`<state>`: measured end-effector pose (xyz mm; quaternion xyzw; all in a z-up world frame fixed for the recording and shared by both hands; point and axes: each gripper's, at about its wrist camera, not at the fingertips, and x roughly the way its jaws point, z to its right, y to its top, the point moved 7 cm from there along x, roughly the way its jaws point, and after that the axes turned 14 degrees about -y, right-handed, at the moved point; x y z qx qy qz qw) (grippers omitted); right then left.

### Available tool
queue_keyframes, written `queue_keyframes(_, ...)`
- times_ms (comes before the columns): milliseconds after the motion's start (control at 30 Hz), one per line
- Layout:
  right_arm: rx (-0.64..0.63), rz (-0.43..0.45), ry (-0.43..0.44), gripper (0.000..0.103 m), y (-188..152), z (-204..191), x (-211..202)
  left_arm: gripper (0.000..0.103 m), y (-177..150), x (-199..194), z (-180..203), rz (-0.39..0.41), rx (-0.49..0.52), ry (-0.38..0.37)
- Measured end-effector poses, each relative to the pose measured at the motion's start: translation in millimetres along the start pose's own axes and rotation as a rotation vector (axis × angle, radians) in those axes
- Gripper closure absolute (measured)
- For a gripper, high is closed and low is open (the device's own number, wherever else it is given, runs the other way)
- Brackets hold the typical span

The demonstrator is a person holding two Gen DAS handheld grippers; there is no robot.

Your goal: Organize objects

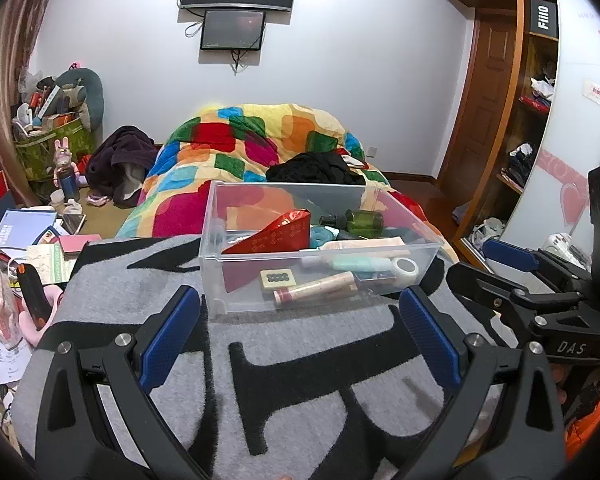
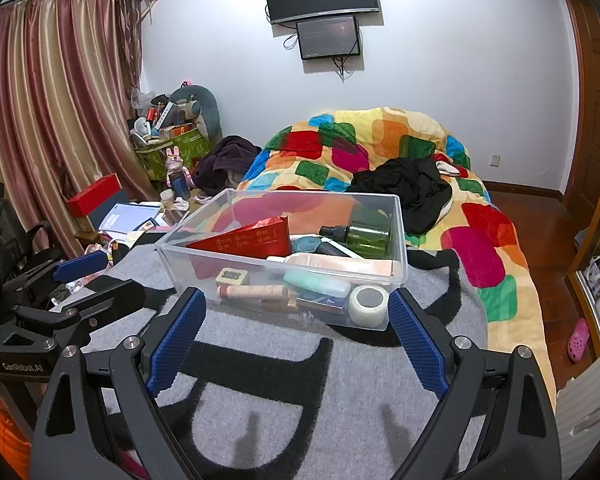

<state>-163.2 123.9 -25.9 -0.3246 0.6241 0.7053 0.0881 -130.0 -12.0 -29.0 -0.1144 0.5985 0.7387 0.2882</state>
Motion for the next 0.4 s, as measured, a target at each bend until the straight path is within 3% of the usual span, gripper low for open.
queue_keyframes(400,-0.003,-0.005,-0.003,0.01,-2.3,-1.5,0.0,0.002,-0.3,0.8,2.2,0.0,0.001,-0.007)
